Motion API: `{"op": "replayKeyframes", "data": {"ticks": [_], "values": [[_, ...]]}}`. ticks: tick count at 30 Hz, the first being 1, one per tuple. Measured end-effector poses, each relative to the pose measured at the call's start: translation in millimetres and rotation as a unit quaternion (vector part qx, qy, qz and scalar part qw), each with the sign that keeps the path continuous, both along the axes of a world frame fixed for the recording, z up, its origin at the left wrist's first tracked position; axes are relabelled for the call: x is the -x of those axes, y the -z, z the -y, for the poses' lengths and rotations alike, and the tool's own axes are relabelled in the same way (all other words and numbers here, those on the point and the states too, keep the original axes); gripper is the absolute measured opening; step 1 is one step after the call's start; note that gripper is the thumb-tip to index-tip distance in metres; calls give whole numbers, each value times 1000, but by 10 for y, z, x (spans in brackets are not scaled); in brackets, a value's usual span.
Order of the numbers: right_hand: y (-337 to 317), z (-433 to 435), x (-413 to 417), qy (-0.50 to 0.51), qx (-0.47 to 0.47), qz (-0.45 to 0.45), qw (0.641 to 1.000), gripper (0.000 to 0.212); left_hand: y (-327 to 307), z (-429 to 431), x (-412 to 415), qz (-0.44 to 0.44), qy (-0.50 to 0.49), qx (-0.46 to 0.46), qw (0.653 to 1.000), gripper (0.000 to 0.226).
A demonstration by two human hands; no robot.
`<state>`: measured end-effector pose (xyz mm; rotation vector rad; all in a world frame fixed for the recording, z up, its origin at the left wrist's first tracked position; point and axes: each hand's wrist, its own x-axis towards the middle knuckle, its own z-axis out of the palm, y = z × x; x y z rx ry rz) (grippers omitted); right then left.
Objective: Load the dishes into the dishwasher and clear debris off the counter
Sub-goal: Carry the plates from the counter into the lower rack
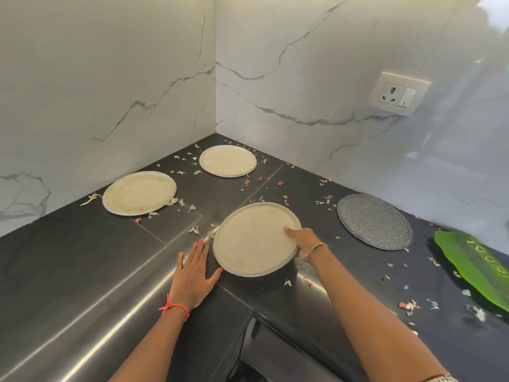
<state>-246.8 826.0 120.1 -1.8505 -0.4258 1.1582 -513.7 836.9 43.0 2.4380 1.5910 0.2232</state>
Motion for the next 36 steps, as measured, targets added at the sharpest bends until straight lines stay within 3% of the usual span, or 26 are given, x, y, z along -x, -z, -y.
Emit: {"op": "replayKeyframes", "data": {"ticks": [4, 8, 12, 28, 36], "values": [[-120, 283, 31, 28, -61, -51, 996, 34, -20, 146, 12, 2, 9, 2, 1000, 77], [-229, 716, -72, 60, -95, -96, 989, 47, -38, 396, 45, 50, 20, 35, 998, 60], [-308, 1183, -195, 73, -115, -127, 982, 54, -95, 706, 45, 92, 3, 40, 995, 61], [-383, 3356, -331, 201, -174, -154, 952, 51, -430, 2549, -264, 19, 79, -21, 996, 70], [-331, 4487, -136, 231, -184, -156, 943, 52, -495, 3454, -158, -5, 116, -4, 993, 76]]}}
